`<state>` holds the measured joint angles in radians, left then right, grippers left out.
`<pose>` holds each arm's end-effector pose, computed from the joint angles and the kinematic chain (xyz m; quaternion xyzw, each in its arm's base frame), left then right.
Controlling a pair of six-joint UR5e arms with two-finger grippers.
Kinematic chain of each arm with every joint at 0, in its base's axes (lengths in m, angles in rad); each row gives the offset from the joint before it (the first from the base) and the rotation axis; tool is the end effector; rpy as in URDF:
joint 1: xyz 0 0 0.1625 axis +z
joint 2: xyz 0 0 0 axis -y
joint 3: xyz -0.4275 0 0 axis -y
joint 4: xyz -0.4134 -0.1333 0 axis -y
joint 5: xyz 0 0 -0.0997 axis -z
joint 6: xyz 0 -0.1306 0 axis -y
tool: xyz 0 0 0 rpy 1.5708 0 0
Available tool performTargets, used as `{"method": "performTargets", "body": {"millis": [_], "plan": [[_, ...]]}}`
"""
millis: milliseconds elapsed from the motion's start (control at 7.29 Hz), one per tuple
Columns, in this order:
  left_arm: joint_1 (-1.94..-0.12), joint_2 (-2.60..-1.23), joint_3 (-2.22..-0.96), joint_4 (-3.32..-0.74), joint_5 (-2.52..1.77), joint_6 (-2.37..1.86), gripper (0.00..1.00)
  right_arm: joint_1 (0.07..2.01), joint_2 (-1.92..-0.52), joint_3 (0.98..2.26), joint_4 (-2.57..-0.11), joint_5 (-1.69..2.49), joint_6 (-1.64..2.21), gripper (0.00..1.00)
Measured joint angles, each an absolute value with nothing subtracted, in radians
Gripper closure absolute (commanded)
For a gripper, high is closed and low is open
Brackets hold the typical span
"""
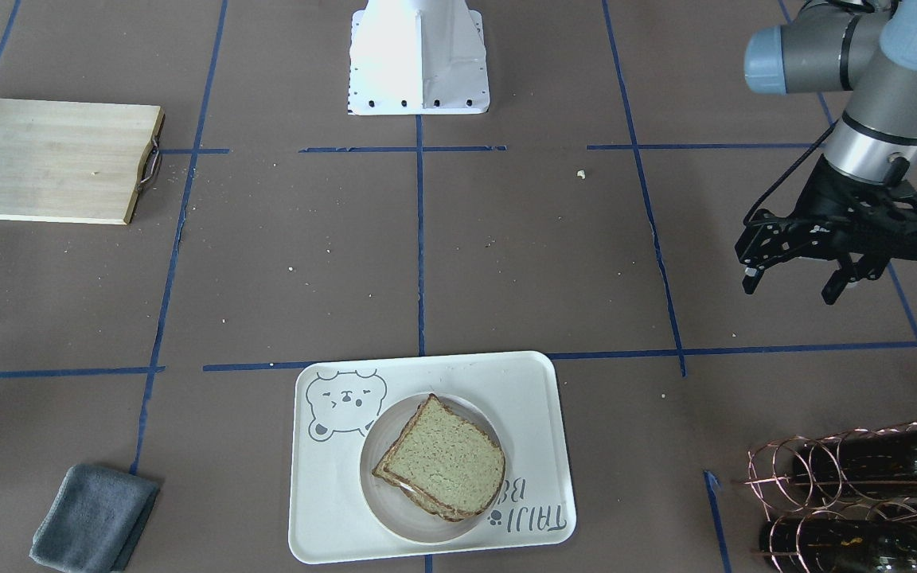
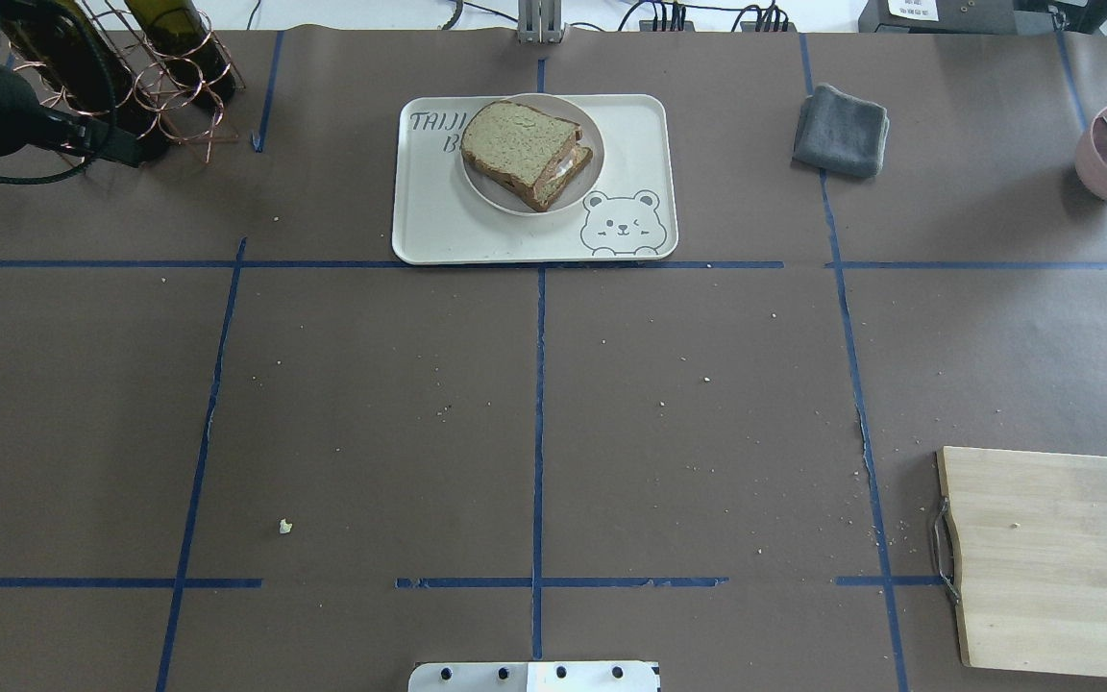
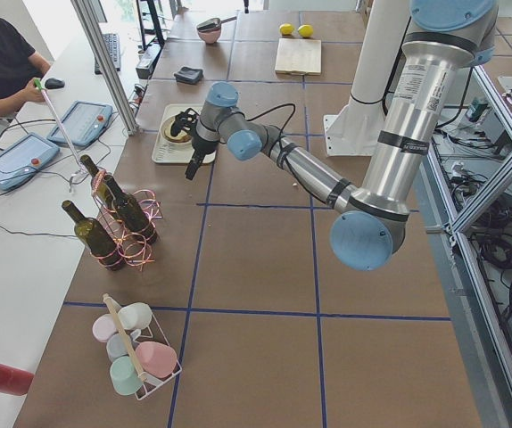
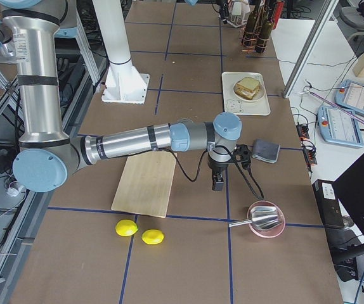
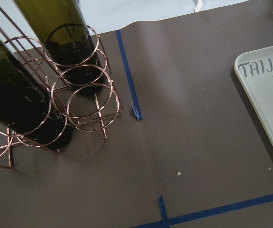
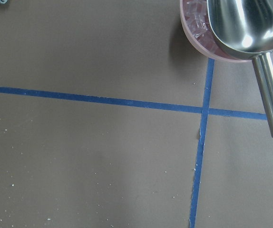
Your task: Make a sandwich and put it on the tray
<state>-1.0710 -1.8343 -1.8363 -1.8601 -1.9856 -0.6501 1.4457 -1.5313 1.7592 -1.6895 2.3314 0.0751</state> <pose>0.2281 -0.5860 0.3755 0.2240 0.3702 0.0143 0.9014 -0.0231 -0.5303 0.5794 0.0134 -0.3739 -0.0434 0.9264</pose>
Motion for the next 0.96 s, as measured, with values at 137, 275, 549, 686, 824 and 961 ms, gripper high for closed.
{"method": "performTargets", "body": {"millis": [137,275,549,686,824,961], "plan": [[-1.073,-1.843,-1.791,-1.891,-1.981,-0.655,0.0,1.448,-1.532,1.76,-1.689,2.332,0.075,0.0],[-1.074,-1.839,-1.745,-1.944,-1.975,-0.657,0.0,1.449,-1.532,1.76,-1.689,2.332,0.075,0.0],[-1.08,-1.764,-1.71,-1.994,-1.972,-0.649,0.0,1.453,-1.534,1.762,-1.689,2.331,0.072,0.0],[-1.093,-1.732,-1.707,-1.994,-1.975,-0.618,0.0,1.455,-1.536,1.761,-1.689,2.331,0.07,0.0],[-1.123,-1.706,-1.705,-1.978,-1.992,-0.552,0.0,1.457,-1.539,1.761,-1.689,2.33,0.07,0.0],[-1.168,-1.686,-1.704,-1.941,-2.039,-0.462,0.0,1.459,-1.542,1.759,-1.689,2.33,0.069,0.0]]}}
